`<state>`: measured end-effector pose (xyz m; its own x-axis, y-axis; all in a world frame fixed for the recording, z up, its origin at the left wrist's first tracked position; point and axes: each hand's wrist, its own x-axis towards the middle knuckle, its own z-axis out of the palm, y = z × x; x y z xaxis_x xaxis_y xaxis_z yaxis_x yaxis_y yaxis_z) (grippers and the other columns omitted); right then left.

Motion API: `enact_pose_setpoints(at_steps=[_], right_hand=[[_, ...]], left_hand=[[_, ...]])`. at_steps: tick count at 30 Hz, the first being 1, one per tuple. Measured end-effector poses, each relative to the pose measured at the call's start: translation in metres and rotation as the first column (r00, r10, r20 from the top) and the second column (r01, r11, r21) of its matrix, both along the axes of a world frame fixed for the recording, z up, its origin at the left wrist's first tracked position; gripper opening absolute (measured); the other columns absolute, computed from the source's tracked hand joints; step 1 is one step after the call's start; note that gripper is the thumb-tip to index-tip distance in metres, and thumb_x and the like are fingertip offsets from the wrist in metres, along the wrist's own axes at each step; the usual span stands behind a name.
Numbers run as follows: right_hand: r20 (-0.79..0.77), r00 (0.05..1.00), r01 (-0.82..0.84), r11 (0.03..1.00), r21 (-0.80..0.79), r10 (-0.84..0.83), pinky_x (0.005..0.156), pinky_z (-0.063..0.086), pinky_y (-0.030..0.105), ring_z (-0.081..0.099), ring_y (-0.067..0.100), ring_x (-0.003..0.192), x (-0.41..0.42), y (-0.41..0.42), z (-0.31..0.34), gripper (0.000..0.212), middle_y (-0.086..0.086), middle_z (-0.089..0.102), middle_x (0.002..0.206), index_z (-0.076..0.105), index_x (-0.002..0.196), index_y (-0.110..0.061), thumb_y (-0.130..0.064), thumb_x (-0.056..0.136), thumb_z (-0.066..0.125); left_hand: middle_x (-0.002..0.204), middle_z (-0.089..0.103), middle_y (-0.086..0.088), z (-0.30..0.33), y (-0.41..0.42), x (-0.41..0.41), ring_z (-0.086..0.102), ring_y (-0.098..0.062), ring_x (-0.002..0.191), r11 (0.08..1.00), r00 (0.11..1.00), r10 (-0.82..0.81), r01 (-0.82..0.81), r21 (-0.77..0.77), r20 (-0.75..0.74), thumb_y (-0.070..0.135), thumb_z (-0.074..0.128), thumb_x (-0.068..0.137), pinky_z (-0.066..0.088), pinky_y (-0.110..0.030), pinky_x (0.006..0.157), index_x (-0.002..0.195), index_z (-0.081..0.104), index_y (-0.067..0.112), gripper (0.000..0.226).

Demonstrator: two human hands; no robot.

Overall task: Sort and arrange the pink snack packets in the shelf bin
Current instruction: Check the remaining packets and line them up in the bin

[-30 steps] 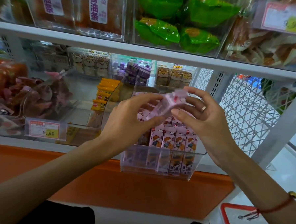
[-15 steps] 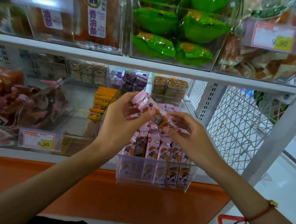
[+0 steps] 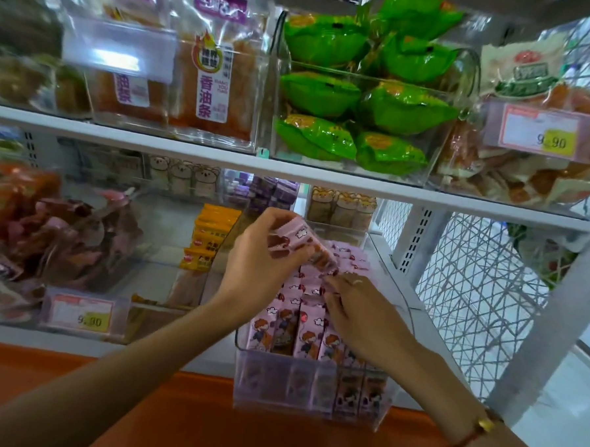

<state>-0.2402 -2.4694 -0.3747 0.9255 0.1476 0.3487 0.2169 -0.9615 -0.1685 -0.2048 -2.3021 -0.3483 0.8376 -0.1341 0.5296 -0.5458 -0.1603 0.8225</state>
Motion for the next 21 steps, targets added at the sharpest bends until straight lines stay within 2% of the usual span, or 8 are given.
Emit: enact_pose_setpoints(at_steps=[2, 4, 9, 12, 15, 18, 19, 21], right_hand=[[0.029, 0.999, -0.028, 1.000, -0.008, 0.028, 0.074, 0.042, 0.023, 0.051, 0.015, 0.105, -0.008, -0.003, 0.001, 0.038, 0.001, 0.055, 0.122, 0.045, 0.136, -0.023, -0.031, 0.101, 0.033], [0.028, 0.999, -0.045, 0.999, -0.026, 0.046, 0.070, 0.041, 0.023, 0.052, 0.016, 0.103, -0.014, -0.004, 0.001, 0.039, 0.001, 0.055, 0.120, 0.042, 0.137, -0.024, -0.031, 0.100, 0.033], [-0.017, 0.999, -0.033, 0.996, -0.081, 0.031, 0.096, 0.040, 0.027, 0.044, 0.014, 0.124, -0.020, -0.007, -0.003, 0.047, 0.000, 0.043, 0.140, 0.030, 0.145, -0.023, -0.036, 0.101, 0.031], [-0.041, 0.998, -0.045, 0.994, -0.099, 0.041, 0.106, 0.033, 0.029, 0.034, 0.014, 0.134, -0.024, -0.007, -0.002, 0.050, -0.001, 0.032, 0.150, 0.025, 0.148, -0.022, -0.038, 0.101, 0.029], [-0.069, 0.995, -0.076, 0.995, -0.068, 0.071, 0.106, 0.031, 0.027, 0.031, 0.012, 0.134, -0.031, -0.007, 0.002, 0.047, -0.002, 0.032, 0.150, 0.029, 0.146, -0.024, -0.037, 0.101, 0.030], [-0.081, 0.992, -0.098, 0.993, -0.059, 0.094, 0.105, 0.030, 0.025, 0.032, 0.011, 0.133, -0.042, -0.010, 0.005, 0.045, -0.003, 0.036, 0.148, 0.032, 0.145, -0.026, -0.036, 0.101, 0.034], [-0.083, 0.992, -0.104, 0.993, -0.063, 0.099, 0.103, 0.031, 0.025, 0.033, 0.011, 0.132, -0.046, -0.012, 0.005, 0.045, -0.004, 0.037, 0.147, 0.033, 0.144, -0.027, -0.037, 0.101, 0.035], [-0.110, 0.988, -0.116, 0.991, -0.067, 0.108, 0.105, 0.029, 0.026, 0.032, 0.009, 0.133, -0.052, -0.014, 0.005, 0.046, -0.007, 0.036, 0.148, 0.032, 0.144, -0.029, -0.043, 0.100, 0.034]], left_hand=[[0.104, 0.067, 0.006, 0.000, -0.006, 0.011, 0.066, -0.011, 0.096, 0.996, 0.999, -0.040, 0.042, 0.081, -0.023, 0.019, 0.075, 0.080, 0.057, -0.038, 0.084, 0.112, 0.057, 0.022, 0.037], [0.106, 0.067, 0.005, 0.001, -0.011, 0.021, 0.065, -0.010, 0.097, 0.979, 0.997, -0.066, 0.070, 0.191, -0.025, 0.019, 0.075, 0.081, 0.057, -0.036, 0.085, 0.115, 0.057, 0.019, 0.038], [0.111, 0.065, 0.006, 0.015, -0.023, 0.042, 0.061, -0.013, 0.100, 0.857, 0.993, -0.098, 0.050, 0.514, 0.068, 0.028, 0.077, 0.078, 0.053, -0.039, 0.090, 0.120, 0.060, 0.018, 0.047], [0.118, 0.065, 0.000, 0.017, -0.036, 0.052, 0.061, -0.016, 0.103, 0.722, 0.981, -0.146, 0.016, 0.692, 0.129, 0.034, 0.075, 0.079, 0.051, -0.036, 0.091, 0.122, 0.062, 0.018, 0.047], [0.118, 0.062, -0.006, 0.012, -0.048, 0.059, 0.057, -0.022, 0.105, 0.448, 0.976, -0.202, 0.023, 0.894, 0.076, 0.037, 0.060, 0.091, 0.044, -0.031, 0.086, 0.121, 0.063, 0.013, 0.038], [0.090, 0.061, -0.008, 0.005, -0.053, 0.064, 0.054, -0.021, 0.082, 0.325, 0.968, -0.241, 0.149, 0.934, -0.071, 0.030, 0.045, 0.100, 0.041, -0.033, 0.080, 0.102, 0.067, 0.007, 0.032], [0.092, 0.062, -0.009, 0.003, -0.053, 0.065, 0.054, -0.020, 0.082, 0.331, 0.967, -0.239, 0.164, 0.929, -0.085, 0.029, 0.043, 0.101, 0.042, -0.034, 0.082, 0.106, 0.066, 0.007, 0.031], [0.119, 0.062, -0.007, 0.002, -0.053, 0.066, 0.056, -0.019, 0.103, 0.351, 0.971, -0.227, 0.157, 0.923, -0.079, 0.029, 0.043, 0.101, 0.039, -0.032, 0.093, 0.125, 0.058, 0.012, 0.033]])
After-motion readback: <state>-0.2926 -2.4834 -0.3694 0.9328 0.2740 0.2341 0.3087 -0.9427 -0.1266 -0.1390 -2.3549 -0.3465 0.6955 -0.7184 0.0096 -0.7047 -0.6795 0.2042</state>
